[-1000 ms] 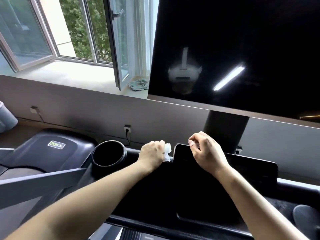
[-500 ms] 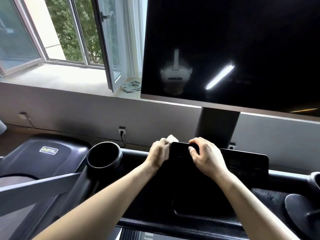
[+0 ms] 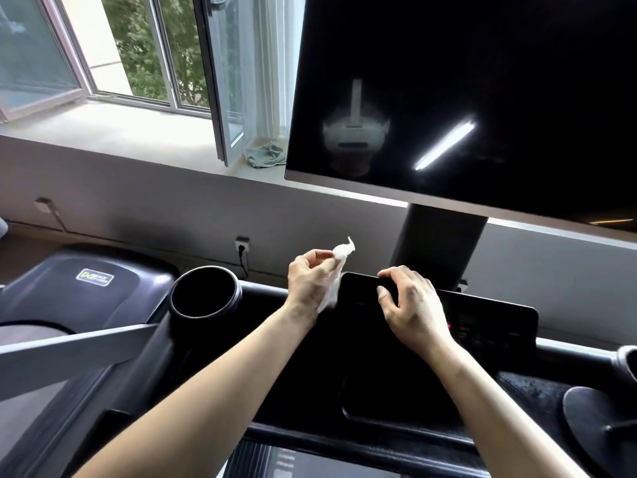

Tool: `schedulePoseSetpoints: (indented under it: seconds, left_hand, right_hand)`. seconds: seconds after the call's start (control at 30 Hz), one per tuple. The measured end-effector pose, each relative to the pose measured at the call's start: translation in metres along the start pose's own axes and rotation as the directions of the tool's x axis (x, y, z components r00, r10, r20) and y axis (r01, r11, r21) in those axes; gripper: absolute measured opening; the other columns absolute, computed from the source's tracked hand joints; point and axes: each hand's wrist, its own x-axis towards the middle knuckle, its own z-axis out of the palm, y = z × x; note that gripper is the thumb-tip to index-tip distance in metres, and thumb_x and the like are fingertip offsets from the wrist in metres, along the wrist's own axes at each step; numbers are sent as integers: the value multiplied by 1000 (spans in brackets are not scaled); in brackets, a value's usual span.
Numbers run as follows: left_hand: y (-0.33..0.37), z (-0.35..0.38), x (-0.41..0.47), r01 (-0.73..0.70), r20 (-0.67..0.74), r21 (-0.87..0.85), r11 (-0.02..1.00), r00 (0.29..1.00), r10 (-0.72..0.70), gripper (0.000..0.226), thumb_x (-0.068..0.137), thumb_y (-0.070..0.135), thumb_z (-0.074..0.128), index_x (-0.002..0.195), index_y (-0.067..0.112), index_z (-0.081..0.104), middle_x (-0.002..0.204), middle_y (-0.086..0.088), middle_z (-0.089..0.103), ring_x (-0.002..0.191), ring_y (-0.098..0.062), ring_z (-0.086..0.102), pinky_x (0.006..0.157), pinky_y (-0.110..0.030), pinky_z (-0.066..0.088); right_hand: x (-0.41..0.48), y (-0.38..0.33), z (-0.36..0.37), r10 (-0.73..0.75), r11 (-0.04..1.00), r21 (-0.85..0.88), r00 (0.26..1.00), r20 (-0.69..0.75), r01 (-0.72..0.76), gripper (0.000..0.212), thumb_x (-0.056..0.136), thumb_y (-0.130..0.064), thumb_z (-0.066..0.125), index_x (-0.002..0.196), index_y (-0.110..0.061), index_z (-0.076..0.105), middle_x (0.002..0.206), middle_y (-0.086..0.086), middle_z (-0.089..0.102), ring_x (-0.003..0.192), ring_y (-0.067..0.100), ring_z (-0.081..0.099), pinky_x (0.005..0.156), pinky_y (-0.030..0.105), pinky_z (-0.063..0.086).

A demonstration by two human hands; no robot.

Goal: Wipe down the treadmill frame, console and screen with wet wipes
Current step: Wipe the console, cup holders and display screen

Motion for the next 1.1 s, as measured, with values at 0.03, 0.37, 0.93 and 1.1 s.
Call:
schedulePoseSetpoints:
  seconds: [0.03,0.37,0.93,1.1]
  left_hand:
    - [2,1,4,4,3,-60,998,1000,-4,21,68,30,90,72,17,74,77,-8,66,70,-21,58,69,-31,49]
    - [-1,-14,12,-93,-63,149,984,993,103,16,93,4,64,86,18,61,79,-1,65,74,-16,61,71,-28,51]
    - [-43,-37,-29,-392,175,393,832,920,351,14,93,11,70,89,24,67,80,7,69,69,-6,65,71,-25,51]
    - [-39,-28,-31,-221,87,240,945,975,206,13,95,23,71,103,18,62,74,5,71,66,-9,65,72,-27,53]
  right_hand:
    - [0,1,1,-2,1000,-3,1000,1,2,23,94,-26,63,115,-19,66,111,-6,66,106,19,59,96,31,39]
    - [0,4,6,-21,999,-32,999,-27,20,31,91,-35,51,114,-20,65,110,-8,64,104,17,57,93,25,32]
    - [-3,1,10,-33,998,-59,996,-85,28,34,91,-38,45,112,-20,64,108,-8,64,101,17,57,95,30,37]
    - [-3,0,12,-26,997,-71,995,-92,20,35,90,-38,45,113,-19,65,109,-7,64,102,17,58,96,32,39]
